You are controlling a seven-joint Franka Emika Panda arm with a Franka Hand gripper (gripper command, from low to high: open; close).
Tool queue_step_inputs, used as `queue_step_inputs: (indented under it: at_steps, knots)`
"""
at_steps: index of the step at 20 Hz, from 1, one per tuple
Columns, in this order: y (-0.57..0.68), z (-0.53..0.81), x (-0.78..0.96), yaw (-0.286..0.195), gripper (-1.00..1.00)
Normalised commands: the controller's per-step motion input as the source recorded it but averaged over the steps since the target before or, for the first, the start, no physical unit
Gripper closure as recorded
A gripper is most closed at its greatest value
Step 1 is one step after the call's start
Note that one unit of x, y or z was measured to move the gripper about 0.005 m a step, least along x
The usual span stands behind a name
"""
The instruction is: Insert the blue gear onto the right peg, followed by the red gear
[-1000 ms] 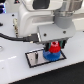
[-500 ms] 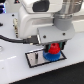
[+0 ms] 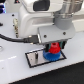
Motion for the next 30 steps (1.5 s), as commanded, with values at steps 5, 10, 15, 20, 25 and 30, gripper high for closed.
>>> queue_step_inputs:
  at_steps: [5, 10, 15, 20, 25, 30]
  knots:
    - [-0.01, 0.08, 0.12, 0.0, 1.0]
    - [0.0, 0.36, 0.21, 0.0, 1.0]
    - [0.0, -0.22, 0.0, 0.0, 1.0]
    - [0.0, -0.28, 0.0, 0.0, 1.0]
    - [-0.01, -0.18, 0.0, 0.0, 1.0]
    - [-0.01, 0.16, 0.15, 0.0, 1.0]
